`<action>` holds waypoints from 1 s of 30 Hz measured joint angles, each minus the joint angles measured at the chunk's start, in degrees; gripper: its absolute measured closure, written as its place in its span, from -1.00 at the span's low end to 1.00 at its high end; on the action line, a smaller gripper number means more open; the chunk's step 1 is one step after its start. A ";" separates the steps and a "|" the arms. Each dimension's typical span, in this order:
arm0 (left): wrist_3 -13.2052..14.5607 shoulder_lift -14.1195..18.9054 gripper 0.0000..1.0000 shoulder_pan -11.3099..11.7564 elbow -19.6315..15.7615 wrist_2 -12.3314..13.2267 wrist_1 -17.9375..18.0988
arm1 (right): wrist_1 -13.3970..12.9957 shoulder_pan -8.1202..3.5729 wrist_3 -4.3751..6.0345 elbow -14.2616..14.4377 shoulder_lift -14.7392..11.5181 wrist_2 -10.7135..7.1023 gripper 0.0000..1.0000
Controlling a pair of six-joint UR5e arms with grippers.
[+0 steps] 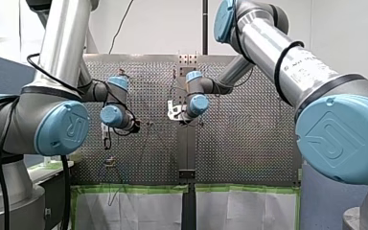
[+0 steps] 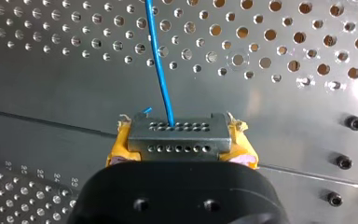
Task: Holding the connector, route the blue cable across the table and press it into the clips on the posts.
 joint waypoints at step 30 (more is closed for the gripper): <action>-10.06 -4.18 -0.99 -12.05 10.05 -6.84 3.63 | 0.11 -1.43 0.26 0.00 -0.02 -0.62 1.00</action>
